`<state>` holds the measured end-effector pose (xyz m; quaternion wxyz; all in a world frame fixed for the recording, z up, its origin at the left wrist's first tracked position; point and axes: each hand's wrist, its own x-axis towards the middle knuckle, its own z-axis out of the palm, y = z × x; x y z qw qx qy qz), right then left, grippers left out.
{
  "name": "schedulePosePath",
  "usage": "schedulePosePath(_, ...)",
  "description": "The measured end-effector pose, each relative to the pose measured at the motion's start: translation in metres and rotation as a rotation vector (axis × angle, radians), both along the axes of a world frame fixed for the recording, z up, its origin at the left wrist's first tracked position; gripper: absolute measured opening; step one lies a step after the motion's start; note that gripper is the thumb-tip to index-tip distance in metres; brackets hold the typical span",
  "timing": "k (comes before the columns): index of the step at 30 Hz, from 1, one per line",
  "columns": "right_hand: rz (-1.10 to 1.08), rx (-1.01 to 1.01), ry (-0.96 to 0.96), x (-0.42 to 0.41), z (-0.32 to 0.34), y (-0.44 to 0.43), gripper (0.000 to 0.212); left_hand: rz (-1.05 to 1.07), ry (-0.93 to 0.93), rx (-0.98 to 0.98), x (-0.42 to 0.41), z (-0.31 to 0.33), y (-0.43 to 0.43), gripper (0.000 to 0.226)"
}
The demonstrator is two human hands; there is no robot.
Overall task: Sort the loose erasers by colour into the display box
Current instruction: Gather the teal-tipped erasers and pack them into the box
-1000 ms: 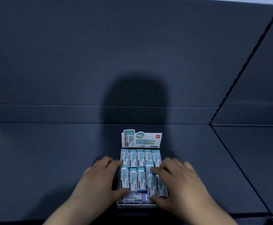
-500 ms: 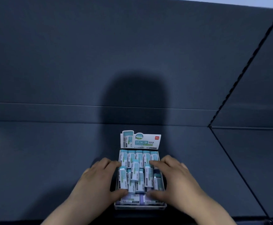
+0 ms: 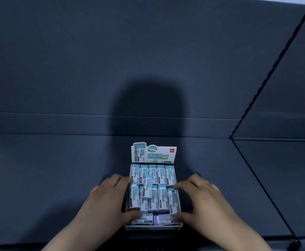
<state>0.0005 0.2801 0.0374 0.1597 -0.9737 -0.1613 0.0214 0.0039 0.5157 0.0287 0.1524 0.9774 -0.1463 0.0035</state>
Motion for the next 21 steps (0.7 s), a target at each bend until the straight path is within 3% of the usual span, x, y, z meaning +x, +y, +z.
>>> schedulePosePath(4,-0.035,0.015,-0.045,0.002,-0.003,0.006,0.051,0.010,-0.004,-0.029,0.000,-0.003,-0.004,0.076)
schedulePosePath(14,-0.027,0.078,-0.040,0.000,-0.007,0.026,0.041,0.041,-0.007,-0.132,-0.002,-0.005,-0.012,0.063)
schedulePosePath(21,-0.036,0.074,-0.159,0.001,-0.014,0.044,0.052,0.063,0.009,-0.125,-0.002,-0.005,-0.013,0.060)
